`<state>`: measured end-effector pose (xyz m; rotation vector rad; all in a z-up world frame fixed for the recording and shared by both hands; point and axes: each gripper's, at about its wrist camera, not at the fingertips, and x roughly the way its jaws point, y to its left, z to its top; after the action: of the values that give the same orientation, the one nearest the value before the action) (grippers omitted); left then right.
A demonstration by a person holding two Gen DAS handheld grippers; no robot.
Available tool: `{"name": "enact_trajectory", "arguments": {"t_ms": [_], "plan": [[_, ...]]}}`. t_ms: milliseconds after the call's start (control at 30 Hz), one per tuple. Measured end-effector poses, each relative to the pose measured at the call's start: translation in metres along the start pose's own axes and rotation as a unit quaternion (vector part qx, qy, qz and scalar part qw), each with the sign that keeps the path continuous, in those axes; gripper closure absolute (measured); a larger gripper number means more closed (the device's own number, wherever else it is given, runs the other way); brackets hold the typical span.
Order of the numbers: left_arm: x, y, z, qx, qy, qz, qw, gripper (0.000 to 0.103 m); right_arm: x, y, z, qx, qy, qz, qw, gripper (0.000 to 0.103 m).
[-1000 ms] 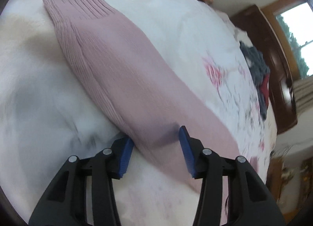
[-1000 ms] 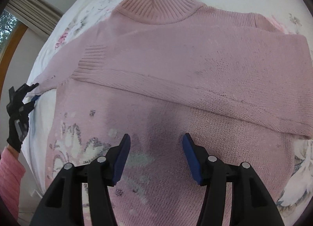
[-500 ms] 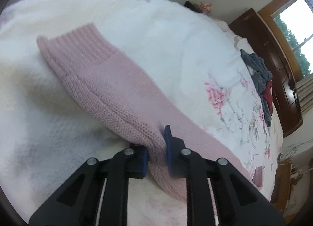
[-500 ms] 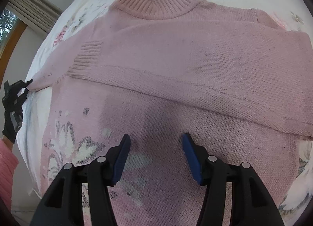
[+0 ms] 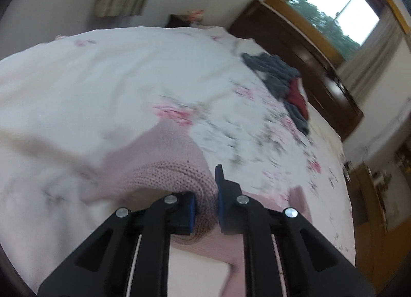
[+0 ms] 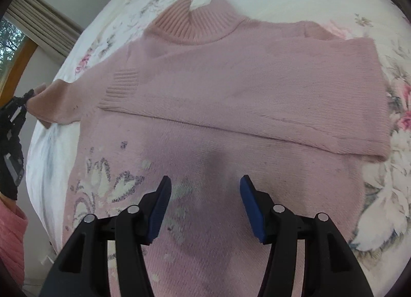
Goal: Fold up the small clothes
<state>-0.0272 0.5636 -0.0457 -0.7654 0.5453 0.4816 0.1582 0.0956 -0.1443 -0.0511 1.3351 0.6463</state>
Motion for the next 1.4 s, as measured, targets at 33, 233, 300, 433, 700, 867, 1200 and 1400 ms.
{"name": "enact_trajectory", "arguments": {"t_ms": [33,233,300,433,700,867,1200,1400], "plan": [[0.001,-0.008,-0.005,0.004,0.002,-0.007,1.0,0.092,-0.002,0.001,0.001,0.001,-0.002,-0.001,1.0,0.047],[0.019,-0.074,-0.042,0.027,0.018,-0.054,0.998,0.092,-0.009,-0.007,-0.003,0.004,-0.009,-0.009,1.0,0.047],[0.024,-0.092,-0.056,0.035,0.022,-0.063,0.9972,0.092,-0.009,-0.011,-0.004,0.008,-0.008,-0.008,1.0,0.047],[0.042,-0.124,-0.084,0.04,0.043,-0.084,0.9948,0.092,-0.007,-0.016,-0.007,0.013,-0.007,-0.006,1.0,0.047],[0.085,-0.138,-0.131,0.043,0.094,-0.082,0.9912,0.092,-0.001,-0.027,-0.011,0.03,-0.001,0.004,1.0,0.047],[0.113,-0.127,-0.158,0.027,0.133,-0.068,0.9884,0.091,0.002,-0.027,-0.012,0.032,0.001,0.004,0.999,0.047],[0.129,-0.108,-0.191,0.021,0.177,-0.062,0.9821,0.089,0.008,-0.028,-0.011,0.038,0.01,0.003,0.999,0.046],[0.092,-0.104,-0.198,0.062,0.234,-0.092,0.966,0.071,0.007,-0.024,-0.003,0.044,0.01,0.01,0.999,0.045]]}}
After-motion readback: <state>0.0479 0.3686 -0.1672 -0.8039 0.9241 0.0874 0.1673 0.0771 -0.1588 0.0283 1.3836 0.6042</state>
